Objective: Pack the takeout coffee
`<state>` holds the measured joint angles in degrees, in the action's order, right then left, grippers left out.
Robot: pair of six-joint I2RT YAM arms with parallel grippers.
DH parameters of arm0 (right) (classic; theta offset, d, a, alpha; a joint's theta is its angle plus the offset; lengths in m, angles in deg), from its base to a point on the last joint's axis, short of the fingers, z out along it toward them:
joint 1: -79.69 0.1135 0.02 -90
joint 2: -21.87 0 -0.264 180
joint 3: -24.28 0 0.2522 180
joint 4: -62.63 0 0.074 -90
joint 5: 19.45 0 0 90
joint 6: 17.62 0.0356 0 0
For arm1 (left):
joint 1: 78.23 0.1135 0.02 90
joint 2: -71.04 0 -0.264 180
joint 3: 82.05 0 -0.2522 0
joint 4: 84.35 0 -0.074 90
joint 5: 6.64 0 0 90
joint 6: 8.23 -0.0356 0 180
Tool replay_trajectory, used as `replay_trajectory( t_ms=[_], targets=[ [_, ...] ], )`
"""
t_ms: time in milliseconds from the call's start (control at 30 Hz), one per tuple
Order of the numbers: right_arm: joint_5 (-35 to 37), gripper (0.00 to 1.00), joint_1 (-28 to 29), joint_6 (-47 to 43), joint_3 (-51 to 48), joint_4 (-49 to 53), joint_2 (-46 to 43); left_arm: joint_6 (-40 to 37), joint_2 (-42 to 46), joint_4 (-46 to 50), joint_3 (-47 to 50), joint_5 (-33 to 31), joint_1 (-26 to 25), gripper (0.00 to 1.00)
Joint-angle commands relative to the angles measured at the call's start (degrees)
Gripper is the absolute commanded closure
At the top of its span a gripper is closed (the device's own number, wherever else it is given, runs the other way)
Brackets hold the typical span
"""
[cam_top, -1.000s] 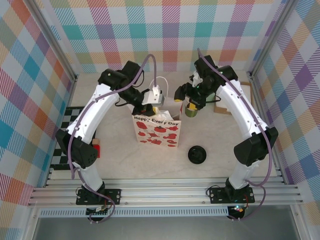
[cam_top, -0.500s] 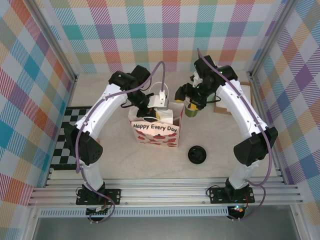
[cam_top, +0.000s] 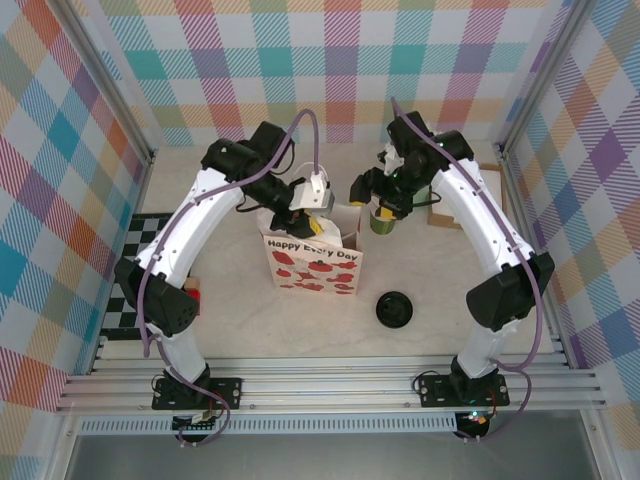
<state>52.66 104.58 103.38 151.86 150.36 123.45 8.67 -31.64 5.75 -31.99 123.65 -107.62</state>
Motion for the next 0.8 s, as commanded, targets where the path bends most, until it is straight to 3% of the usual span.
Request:
replay_trajectory(
  t_ms=[0,67,167,233,433,600,767],
  targets=[
    [0.88,0.30,0.52,-7.42,2.46,-1.06,-5.50,-0.54,3.05,-0.45,-0.07,4.16,1.43,0.80],
    [1.42,0.27,0.56,-13.07,1.67,-3.37,-8.63,-0.20,3.72,-0.84,0.72,3.84,1.61,0.89],
    [-4.77,0.26,0.61,-21.78,-3.64,-10.19,-14.05,0.94,4.28,-1.82,1.13,3.31,1.80,0.94],
    [-9.99,0.27,1.74,-28.64,-8.40,-14.98,-17.36,1.20,4.63,-2.35,1.47,3.75,1.81,0.95],
    [-14.03,0.29,6.76,-42.52,-13.08,-18.75,-18.98,1.81,4.59,-2.68,1.72,5.42,1.79,0.94],
    [-11.09,0.38,10.06,-46.90,-11.65,-18.36,-15.16,1.77,4.96,-2.34,1.79,5.23,1.79,0.93],
    [-7.67,0.46,10.60,-48.27,-15.00,-24.24,-14.18,1.49,5.29,-2.15,2.45,7.17,1.79,0.93]
  ],
)
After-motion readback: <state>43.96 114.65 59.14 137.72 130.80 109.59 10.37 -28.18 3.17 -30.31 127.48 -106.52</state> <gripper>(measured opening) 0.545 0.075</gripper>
